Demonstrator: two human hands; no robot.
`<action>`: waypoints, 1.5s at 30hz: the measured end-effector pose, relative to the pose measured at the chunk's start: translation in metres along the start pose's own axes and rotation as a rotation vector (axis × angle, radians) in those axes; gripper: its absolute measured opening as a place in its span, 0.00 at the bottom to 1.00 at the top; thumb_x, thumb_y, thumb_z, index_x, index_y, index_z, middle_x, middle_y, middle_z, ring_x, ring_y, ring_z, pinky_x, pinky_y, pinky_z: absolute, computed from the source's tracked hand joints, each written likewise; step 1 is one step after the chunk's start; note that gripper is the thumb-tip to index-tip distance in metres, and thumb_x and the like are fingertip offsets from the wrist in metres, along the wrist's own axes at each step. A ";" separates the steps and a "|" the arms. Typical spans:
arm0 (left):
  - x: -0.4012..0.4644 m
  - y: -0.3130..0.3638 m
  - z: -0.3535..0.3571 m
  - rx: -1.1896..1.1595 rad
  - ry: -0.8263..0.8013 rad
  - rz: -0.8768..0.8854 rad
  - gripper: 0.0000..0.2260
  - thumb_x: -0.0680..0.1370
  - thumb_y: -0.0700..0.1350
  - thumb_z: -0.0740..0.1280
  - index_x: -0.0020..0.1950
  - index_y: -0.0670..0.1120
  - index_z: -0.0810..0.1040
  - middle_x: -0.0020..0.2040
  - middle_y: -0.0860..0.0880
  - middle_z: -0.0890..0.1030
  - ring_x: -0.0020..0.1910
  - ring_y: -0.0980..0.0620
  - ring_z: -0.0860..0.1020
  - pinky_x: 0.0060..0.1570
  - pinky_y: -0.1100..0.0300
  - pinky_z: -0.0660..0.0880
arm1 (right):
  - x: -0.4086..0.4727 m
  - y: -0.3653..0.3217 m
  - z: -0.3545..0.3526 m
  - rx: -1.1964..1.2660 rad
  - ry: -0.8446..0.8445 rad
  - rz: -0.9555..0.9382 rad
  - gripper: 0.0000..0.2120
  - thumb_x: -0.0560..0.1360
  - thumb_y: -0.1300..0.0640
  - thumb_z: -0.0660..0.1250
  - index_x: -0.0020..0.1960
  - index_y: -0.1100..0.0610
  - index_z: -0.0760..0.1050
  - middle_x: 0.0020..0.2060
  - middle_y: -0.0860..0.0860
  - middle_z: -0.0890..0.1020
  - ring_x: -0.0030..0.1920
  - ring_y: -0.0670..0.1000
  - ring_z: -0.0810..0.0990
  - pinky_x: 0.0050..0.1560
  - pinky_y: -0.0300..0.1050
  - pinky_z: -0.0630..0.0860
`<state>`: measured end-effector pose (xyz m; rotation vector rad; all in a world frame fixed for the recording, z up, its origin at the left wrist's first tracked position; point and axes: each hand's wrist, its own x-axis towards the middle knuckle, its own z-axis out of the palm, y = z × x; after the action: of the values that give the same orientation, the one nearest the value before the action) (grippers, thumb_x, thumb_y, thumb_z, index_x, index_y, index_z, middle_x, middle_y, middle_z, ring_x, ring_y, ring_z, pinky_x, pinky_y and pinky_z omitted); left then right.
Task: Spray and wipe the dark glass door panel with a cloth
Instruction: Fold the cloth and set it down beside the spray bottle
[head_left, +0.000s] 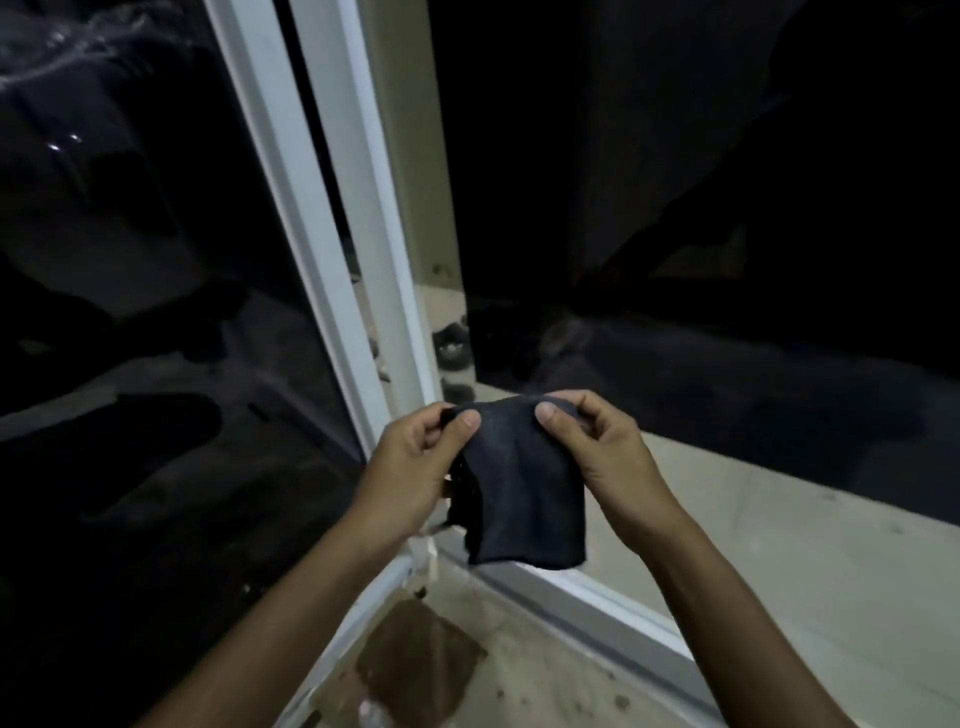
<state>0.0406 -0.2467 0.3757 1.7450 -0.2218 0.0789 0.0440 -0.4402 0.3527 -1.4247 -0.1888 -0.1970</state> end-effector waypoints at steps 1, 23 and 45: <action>-0.003 -0.011 -0.008 0.016 0.031 -0.009 0.11 0.82 0.47 0.65 0.52 0.43 0.84 0.43 0.44 0.86 0.42 0.48 0.84 0.39 0.56 0.79 | 0.000 0.015 0.007 0.016 -0.028 0.038 0.09 0.79 0.57 0.71 0.53 0.62 0.81 0.44 0.54 0.86 0.45 0.47 0.84 0.44 0.38 0.79; -0.081 -0.287 -0.082 0.231 0.067 -0.426 0.18 0.77 0.58 0.66 0.44 0.43 0.81 0.35 0.46 0.79 0.38 0.53 0.75 0.41 0.51 0.76 | -0.033 0.256 0.090 -0.209 -0.254 0.596 0.07 0.83 0.60 0.66 0.51 0.57 0.83 0.43 0.52 0.87 0.45 0.50 0.85 0.43 0.40 0.78; -0.085 -0.460 -0.124 0.388 0.216 -0.668 0.03 0.79 0.44 0.71 0.49 0.44 0.81 0.48 0.44 0.84 0.48 0.45 0.81 0.50 0.53 0.78 | -0.033 0.410 0.142 -1.025 -0.455 0.359 0.21 0.82 0.49 0.65 0.74 0.50 0.69 0.63 0.53 0.77 0.62 0.55 0.76 0.64 0.55 0.75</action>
<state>0.0546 -0.0382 -0.0608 2.0934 0.5717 -0.1878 0.1122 -0.2439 -0.0295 -2.4834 -0.2073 0.3970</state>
